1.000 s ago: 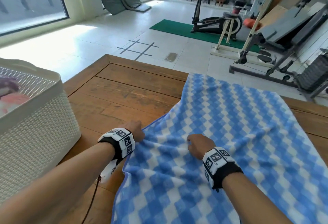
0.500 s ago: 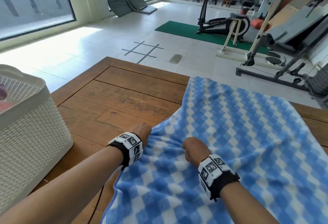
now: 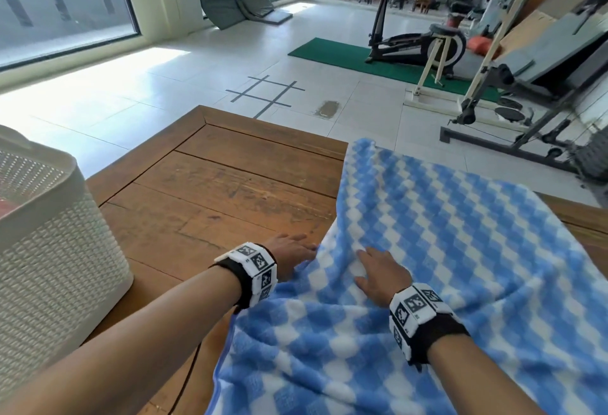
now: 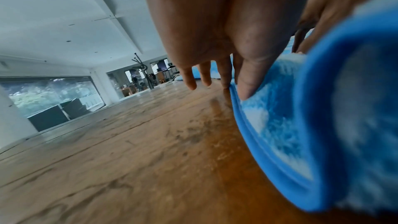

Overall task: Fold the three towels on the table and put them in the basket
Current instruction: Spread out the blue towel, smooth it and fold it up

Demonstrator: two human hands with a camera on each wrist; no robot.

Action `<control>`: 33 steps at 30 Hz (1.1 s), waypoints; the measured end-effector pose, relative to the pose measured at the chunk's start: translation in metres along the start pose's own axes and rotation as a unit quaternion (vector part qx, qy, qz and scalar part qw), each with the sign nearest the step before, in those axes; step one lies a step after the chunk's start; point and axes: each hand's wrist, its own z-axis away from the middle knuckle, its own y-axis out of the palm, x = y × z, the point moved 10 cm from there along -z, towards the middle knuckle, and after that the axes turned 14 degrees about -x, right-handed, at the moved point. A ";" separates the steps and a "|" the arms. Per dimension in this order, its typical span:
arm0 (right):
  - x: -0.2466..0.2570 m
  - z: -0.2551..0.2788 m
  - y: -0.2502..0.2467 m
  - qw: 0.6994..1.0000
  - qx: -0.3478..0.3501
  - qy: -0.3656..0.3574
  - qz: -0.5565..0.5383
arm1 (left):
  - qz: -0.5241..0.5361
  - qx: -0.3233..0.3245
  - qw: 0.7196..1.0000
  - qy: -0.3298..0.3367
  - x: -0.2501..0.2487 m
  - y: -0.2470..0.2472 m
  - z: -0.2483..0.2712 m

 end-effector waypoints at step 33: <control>-0.007 -0.012 -0.022 0.998 -0.019 0.047 0.049 | -0.037 0.002 0.996 -0.086 0.033 -0.038 -0.022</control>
